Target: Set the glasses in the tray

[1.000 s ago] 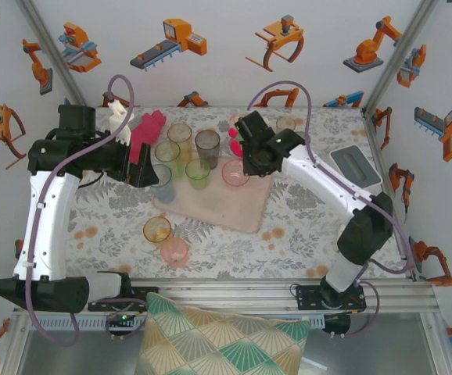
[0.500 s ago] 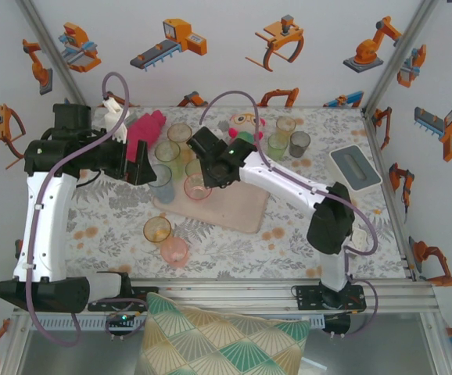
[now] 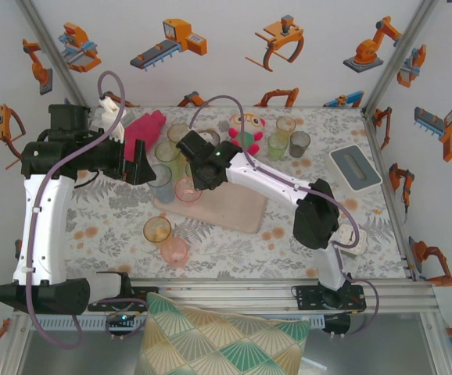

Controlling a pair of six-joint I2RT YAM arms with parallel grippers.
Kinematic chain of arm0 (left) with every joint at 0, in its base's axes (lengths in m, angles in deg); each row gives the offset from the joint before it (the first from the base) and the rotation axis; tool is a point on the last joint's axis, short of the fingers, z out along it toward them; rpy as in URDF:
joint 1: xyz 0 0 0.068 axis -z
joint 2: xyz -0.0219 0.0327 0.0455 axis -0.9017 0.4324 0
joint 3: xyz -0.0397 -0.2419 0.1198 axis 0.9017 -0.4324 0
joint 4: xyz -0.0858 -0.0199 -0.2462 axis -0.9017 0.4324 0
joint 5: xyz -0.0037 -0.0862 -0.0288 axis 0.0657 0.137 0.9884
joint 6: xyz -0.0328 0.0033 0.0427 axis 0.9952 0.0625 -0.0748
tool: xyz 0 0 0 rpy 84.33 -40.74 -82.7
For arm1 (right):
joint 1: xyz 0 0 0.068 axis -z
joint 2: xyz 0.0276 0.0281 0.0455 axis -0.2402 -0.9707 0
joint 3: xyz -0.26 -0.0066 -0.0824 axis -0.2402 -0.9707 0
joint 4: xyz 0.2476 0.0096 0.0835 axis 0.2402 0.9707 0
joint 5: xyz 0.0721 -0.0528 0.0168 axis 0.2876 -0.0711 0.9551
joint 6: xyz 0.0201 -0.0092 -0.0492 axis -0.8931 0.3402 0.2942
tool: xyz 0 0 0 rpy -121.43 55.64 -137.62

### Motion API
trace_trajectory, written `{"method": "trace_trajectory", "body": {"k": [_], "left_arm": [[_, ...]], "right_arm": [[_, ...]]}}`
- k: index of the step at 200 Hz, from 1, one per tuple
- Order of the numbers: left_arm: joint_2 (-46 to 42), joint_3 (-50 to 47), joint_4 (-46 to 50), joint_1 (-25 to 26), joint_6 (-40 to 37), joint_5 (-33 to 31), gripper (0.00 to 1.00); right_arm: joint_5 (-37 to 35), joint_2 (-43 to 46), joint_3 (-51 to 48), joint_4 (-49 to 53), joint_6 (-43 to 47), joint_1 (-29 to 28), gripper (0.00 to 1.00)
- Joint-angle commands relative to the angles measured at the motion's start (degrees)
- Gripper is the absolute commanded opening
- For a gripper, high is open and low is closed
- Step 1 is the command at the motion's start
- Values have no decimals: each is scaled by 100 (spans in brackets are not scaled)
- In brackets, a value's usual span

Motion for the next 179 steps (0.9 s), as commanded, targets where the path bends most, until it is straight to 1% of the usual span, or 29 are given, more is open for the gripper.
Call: {"method": "trace_trajectory", "body": {"k": [1, 36, 126, 179], "left_arm": [[-123, 160, 40, -39, 38, 127, 97], [-135, 152, 83, -39, 9, 277, 97], [-105, 185, 93, -40, 1, 279, 97], [-118, 180, 92, -37, -8, 263, 97]], "right_arm": [[-22, -122, 225, 28, -10, -1, 9], [77, -232, 272, 32, 19, 23, 10], [215, -526, 397, 36, -5, 86, 10], [226, -559, 340, 63, -14, 91, 11]]}}
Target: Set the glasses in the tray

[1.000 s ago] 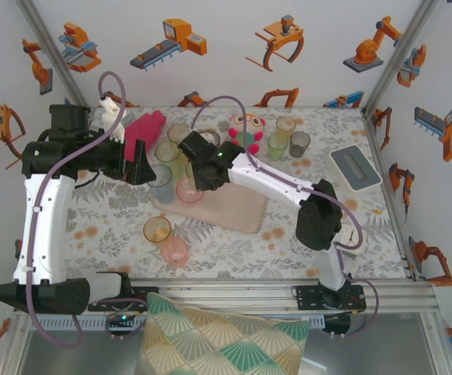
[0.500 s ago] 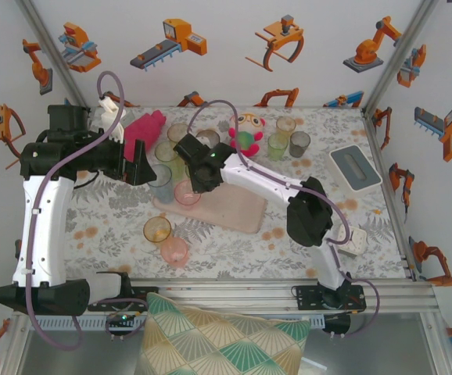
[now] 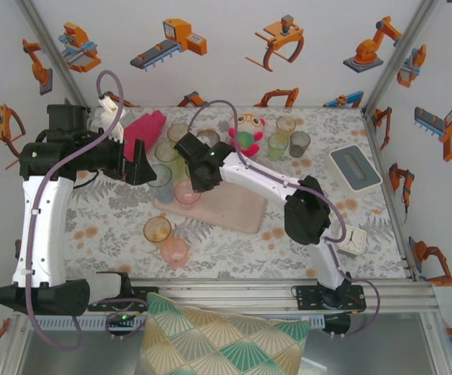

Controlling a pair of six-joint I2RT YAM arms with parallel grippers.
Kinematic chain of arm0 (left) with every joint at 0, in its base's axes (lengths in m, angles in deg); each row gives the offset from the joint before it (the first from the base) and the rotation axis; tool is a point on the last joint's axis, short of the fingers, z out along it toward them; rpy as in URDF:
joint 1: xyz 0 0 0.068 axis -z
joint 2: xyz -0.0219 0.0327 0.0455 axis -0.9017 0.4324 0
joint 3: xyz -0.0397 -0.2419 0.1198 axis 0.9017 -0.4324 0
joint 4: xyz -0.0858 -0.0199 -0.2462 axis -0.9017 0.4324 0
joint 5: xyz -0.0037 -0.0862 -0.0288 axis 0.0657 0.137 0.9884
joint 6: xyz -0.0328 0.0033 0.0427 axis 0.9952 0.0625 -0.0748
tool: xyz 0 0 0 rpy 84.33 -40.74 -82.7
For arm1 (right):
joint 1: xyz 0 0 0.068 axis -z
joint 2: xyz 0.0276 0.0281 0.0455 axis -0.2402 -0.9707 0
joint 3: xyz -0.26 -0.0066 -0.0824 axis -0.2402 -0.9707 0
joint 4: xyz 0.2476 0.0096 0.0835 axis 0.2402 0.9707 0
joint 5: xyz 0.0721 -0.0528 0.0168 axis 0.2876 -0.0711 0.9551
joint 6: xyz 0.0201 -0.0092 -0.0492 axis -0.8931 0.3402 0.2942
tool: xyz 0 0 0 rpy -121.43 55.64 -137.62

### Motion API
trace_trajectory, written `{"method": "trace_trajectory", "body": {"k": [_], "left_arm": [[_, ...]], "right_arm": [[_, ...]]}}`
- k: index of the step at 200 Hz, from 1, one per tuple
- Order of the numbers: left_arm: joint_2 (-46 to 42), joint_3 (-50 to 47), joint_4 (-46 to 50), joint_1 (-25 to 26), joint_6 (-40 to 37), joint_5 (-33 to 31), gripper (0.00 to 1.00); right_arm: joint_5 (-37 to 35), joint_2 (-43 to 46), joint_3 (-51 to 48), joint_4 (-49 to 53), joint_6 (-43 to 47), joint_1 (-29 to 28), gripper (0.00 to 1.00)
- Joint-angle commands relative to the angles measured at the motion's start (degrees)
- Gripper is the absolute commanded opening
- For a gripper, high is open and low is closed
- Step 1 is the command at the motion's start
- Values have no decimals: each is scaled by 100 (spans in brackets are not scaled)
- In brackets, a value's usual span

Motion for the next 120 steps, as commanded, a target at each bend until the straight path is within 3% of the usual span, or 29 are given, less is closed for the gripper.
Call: {"method": "trace_trajectory", "body": {"k": [1, 120], "left_arm": [[-84, 135, 70, -34, -5, 128, 97], [-128, 57, 43, -39, -7, 130, 97]], "right_arm": [[57, -98, 124, 44, -16, 19, 11], [43, -239, 113, 32, -43, 22, 12]]}}
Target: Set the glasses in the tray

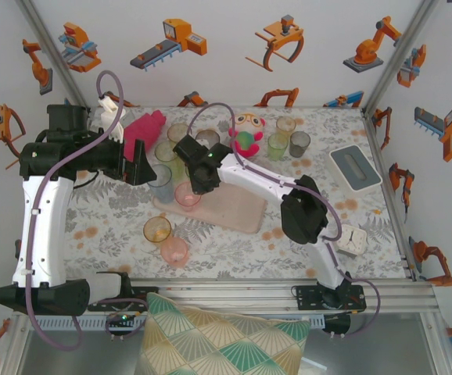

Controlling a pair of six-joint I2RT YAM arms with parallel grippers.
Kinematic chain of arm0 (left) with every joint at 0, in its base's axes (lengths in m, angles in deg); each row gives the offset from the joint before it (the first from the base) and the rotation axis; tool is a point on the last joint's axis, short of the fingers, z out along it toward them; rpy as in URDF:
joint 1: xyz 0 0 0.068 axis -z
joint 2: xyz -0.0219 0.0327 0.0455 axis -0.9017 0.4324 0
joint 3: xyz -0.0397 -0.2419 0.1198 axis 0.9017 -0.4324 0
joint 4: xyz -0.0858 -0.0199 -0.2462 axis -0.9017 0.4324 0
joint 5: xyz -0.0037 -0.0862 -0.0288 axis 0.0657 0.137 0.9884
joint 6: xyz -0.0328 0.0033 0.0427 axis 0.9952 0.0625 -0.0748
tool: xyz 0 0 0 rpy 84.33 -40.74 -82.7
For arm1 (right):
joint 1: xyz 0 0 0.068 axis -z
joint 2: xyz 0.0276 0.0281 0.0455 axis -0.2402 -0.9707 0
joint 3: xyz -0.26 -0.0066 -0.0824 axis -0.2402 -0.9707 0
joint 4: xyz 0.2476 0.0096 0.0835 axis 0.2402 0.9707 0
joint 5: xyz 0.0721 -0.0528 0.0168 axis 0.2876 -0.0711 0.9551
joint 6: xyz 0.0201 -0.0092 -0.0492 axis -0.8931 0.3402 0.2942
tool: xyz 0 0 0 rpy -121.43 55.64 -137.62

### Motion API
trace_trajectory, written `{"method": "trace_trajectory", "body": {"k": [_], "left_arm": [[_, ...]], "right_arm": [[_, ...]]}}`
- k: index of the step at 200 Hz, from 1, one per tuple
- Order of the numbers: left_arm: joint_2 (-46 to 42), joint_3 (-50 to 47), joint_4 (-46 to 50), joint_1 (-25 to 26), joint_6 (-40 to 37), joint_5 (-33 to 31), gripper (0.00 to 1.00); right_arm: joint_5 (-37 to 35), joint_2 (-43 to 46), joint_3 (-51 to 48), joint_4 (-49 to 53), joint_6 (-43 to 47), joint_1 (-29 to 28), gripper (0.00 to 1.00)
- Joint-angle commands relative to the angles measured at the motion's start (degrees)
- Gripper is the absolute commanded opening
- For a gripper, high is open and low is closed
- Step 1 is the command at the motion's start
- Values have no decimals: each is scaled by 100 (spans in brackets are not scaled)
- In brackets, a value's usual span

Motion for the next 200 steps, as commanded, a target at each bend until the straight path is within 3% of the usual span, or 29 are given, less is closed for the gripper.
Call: {"method": "trace_trajectory", "body": {"k": [1, 66, 142, 200], "left_arm": [[-124, 59, 43, -35, -5, 129, 97], [-118, 87, 43, -35, -8, 128, 97], [-122, 97, 34, -40, -5, 124, 97], [-103, 127, 34, -40, -5, 106, 97]], "right_arm": [[41, -78, 120, 33, -42, 21, 12], [59, -131, 245, 30, -59, 26, 15], [77, -92, 271, -1, -86, 21, 31], [50, 126, 222, 13, -76, 12, 37]]}}
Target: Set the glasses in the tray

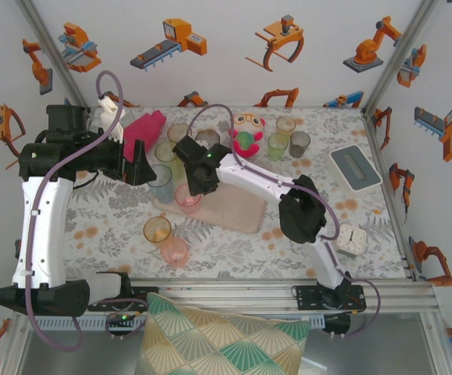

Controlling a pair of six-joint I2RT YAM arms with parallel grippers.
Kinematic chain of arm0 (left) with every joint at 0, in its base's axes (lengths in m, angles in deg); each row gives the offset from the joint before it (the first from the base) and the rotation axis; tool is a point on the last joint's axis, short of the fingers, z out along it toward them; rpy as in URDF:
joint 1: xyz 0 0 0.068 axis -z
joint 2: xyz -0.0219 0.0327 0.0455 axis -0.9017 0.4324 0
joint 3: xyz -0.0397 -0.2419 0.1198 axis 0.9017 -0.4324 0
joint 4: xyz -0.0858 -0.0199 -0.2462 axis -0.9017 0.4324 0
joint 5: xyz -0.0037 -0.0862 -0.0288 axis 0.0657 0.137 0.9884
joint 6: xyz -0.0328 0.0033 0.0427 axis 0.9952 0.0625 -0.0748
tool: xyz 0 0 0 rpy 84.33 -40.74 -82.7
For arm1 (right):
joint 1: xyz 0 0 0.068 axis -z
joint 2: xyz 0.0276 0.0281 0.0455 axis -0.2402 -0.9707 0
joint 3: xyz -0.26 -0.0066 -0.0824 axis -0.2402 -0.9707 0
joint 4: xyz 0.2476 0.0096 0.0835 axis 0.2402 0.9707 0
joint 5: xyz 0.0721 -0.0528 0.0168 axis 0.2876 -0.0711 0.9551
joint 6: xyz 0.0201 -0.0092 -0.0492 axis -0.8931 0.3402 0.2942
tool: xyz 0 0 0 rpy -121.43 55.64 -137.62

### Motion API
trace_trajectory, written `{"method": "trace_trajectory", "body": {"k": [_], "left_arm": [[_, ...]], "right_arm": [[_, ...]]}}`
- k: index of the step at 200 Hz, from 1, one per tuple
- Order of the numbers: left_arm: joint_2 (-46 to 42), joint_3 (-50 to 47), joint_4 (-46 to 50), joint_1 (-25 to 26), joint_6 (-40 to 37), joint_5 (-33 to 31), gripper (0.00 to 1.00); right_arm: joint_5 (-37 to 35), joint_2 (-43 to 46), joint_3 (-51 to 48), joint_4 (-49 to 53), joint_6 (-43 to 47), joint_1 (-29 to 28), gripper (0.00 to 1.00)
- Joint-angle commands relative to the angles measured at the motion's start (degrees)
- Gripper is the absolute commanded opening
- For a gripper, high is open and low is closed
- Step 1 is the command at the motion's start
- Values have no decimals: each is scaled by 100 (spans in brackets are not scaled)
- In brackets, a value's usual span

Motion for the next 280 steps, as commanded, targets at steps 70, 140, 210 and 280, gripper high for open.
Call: {"method": "trace_trajectory", "body": {"k": [70, 140, 210, 280], "left_arm": [[-103, 111, 34, -53, -17, 85, 97], [-120, 96, 62, -97, -42, 9, 97], [-129, -6, 18, -119, 4, -63, 97], [-140, -122, -280, -411, 476, -234, 97]], "right_arm": [[-22, 541, -9, -25, -17, -4, 40], [-86, 924, -212, -15, 16, -55, 41], [-168, 1748, -822, 285, -75, -423, 41], [-14, 2604, -2043, -1, -706, -1090, 41]]}}
